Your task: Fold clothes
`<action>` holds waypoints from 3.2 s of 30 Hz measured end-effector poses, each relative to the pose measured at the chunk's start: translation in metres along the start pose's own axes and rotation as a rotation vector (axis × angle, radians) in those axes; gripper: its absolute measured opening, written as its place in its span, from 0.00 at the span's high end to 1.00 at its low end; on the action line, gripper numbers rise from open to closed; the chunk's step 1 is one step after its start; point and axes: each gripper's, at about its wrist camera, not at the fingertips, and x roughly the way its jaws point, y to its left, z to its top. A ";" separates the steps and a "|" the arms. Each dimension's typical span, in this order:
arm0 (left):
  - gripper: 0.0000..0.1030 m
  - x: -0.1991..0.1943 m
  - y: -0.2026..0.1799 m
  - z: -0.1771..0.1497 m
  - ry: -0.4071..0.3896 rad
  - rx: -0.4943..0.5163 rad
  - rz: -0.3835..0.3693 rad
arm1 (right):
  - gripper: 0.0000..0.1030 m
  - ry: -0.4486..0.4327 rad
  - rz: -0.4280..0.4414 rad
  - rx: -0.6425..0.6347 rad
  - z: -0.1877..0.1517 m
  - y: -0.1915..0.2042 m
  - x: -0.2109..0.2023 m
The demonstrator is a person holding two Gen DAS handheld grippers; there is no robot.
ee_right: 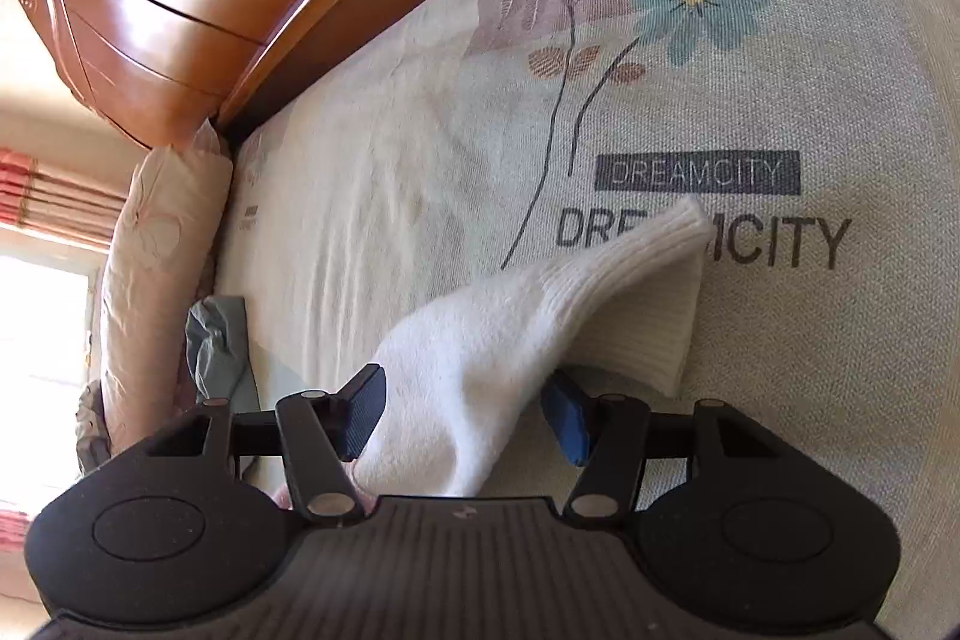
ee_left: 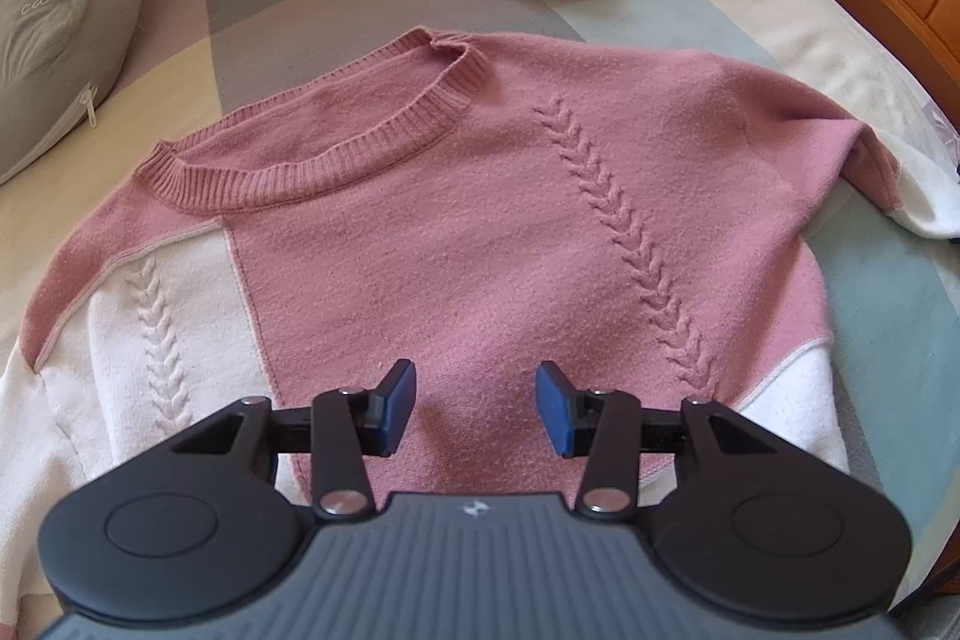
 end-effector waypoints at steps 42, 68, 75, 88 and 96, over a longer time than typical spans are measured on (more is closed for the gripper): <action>0.57 -0.001 -0.001 0.001 -0.007 0.004 0.015 | 0.81 -0.192 -0.259 -0.493 0.126 0.102 0.040; 0.56 0.014 -0.007 -0.001 -0.001 -0.019 0.026 | 0.36 0.301 -0.055 -1.224 -0.169 0.211 0.170; 0.56 0.009 0.011 -0.004 -0.003 -0.077 0.043 | 0.28 0.313 -0.089 -1.167 -0.155 0.230 0.186; 0.44 0.009 0.041 -0.016 0.016 -0.161 0.053 | 0.25 0.297 -0.238 -1.148 -0.123 0.184 0.132; 0.44 0.008 0.041 -0.014 0.012 -0.164 0.060 | 0.25 0.260 -0.162 -1.207 -0.153 0.243 0.184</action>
